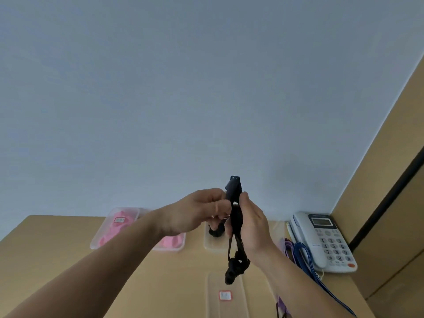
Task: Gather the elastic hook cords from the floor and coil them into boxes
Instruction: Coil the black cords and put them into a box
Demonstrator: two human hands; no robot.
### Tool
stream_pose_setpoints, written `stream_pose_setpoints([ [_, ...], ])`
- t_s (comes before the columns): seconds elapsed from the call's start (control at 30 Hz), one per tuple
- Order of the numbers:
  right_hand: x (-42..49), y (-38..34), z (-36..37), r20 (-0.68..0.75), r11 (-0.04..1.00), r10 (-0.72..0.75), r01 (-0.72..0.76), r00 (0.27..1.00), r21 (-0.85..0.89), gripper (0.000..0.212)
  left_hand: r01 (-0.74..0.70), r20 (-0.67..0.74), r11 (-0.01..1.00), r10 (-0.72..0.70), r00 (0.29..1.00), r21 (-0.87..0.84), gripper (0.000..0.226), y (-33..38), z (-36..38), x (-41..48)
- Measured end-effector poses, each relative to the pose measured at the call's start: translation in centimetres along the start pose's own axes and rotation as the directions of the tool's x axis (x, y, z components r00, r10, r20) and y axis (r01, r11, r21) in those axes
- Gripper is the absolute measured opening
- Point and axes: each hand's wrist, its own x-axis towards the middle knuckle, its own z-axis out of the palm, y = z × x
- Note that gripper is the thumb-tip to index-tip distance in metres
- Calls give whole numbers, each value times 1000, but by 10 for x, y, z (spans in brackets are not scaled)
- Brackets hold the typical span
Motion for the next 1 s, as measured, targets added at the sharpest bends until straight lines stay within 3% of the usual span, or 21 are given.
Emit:
stream_pose_setpoints([
  [0.1,2,-11,1,-5,994,20,-21,1000,-109,41,-8,-62,898,39,997,440,20,2,2,3],
  [0.13,3,-13,0,-9,988,20,-21,1000,-153,41,-3,-96,798,76,993,602,23,1,0,4],
  [0.2,3,-15,1,-13,963,13,-16,1000,-268,47,12,-111,505,167,980,863,26,-1,-4,5],
  [0.3,4,-13,2,3,847,-6,6,1000,-532,51,-25,-25,163,295,955,986,20,-7,-7,8],
  [0.43,8,-12,0,-3,823,-12,8,1000,-568,48,-24,55,-96,333,941,995,20,-12,-1,11],
  [0.5,7,-12,-2,-28,816,-74,44,997,-577,44,-15,25,-24,482,876,1000,24,-16,1,12],
  [0.57,6,-13,-4,-55,816,-120,67,991,-575,41,-11,-112,231,516,849,973,15,-15,2,14],
  [0.63,5,-16,-9,-81,853,-135,74,988,-517,41,32,-302,617,339,891,786,33,-11,2,14],
  [0.7,5,-20,-16,-104,921,-123,74,987,-383,43,102,-368,937,30,929,333,41,-3,-5,16],
  [0.73,5,-21,-18,-109,945,-114,74,987,-318,44,164,-307,983,-131,943,83,44,0,-9,17],
  [0.8,4,-22,-19,-93,969,-113,89,989,-231,41,299,-70,933,-318,945,-199,52,4,-13,16],
  [0.9,3,-19,-15,-50,978,-119,108,992,-178,31,307,180,859,-253,950,-411,45,-1,-8,19],
  [1.0,3,-18,-16,-61,982,-97,86,993,-171,36,275,236,757,-164,958,-593,36,-6,-2,21],
])
